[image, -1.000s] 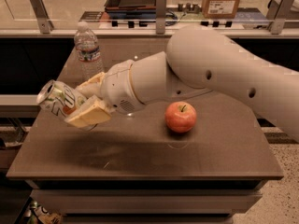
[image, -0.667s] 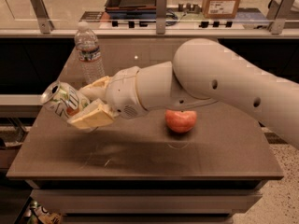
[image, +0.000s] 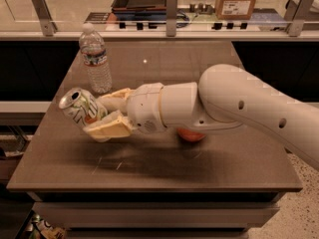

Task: Place 7up can upright

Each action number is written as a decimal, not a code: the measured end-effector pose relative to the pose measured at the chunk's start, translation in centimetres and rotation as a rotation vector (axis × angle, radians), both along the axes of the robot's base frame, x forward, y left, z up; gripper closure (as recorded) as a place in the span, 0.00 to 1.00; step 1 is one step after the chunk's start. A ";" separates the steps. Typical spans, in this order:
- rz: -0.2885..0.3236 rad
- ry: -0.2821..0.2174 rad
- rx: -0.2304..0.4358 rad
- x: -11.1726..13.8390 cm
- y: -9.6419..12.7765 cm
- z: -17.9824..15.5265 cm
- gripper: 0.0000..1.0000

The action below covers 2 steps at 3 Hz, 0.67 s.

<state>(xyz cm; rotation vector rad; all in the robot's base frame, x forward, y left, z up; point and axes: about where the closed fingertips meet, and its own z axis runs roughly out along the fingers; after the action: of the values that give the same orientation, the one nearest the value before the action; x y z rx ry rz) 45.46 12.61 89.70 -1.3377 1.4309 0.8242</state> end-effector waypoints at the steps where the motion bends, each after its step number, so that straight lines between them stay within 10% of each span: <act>1: -0.047 0.011 0.037 0.0 -1.0 -1.0 1.00; 2: -0.101 0.017 0.067 -0.4 -1.9 -2.0 1.00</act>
Offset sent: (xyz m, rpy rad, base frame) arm -0.0071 -0.0370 -0.0351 0.1116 0.0280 -0.1854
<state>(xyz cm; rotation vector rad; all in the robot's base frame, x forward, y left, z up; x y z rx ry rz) 45.05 10.70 87.73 -1.2003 1.4590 0.8118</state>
